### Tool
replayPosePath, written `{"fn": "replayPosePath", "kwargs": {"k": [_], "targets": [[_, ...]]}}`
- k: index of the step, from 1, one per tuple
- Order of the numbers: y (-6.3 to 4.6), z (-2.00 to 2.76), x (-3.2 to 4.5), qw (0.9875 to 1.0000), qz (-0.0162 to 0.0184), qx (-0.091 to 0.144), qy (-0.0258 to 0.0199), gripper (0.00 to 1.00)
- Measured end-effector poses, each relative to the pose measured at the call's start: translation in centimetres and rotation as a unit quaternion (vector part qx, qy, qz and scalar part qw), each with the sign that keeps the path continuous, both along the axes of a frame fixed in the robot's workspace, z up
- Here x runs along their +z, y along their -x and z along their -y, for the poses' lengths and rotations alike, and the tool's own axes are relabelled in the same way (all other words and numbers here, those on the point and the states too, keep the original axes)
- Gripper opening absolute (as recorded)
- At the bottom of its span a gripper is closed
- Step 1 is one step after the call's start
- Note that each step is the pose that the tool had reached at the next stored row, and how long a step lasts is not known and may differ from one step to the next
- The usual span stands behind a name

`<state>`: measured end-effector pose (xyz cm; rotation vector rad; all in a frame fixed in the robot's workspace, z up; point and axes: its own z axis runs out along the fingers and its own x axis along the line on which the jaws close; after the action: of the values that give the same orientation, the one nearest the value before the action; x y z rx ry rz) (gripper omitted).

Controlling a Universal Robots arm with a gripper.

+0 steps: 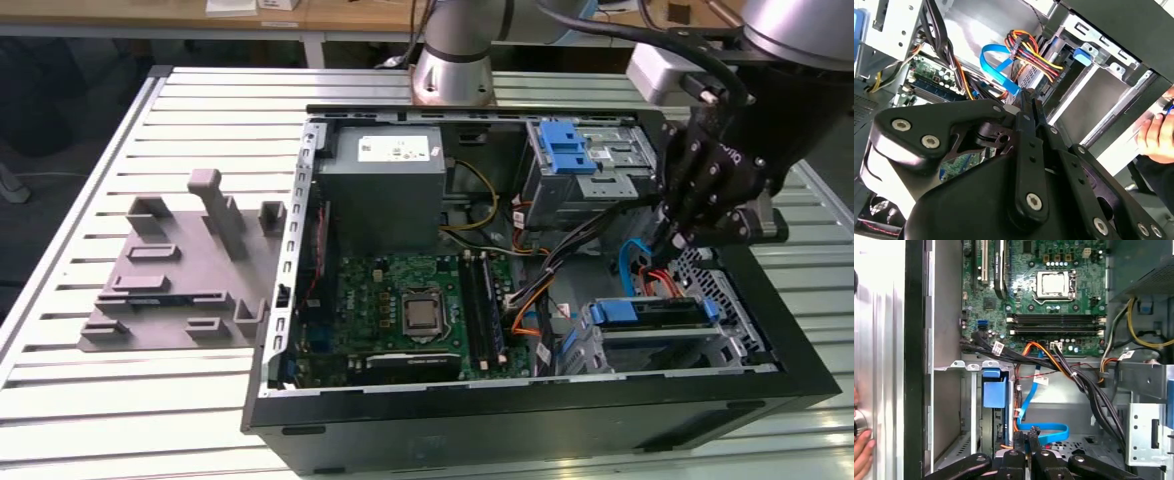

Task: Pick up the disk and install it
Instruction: 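Insert the second disk wire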

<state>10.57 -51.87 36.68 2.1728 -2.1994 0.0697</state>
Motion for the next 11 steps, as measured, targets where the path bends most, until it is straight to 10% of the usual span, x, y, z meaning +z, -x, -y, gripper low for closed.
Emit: {"fn": "replayPosePath", "kwargs": {"k": [11], "targets": [[0.0,-1.19,-0.01,0.9999,0.0,0.0,0.0169,0.25]]}}
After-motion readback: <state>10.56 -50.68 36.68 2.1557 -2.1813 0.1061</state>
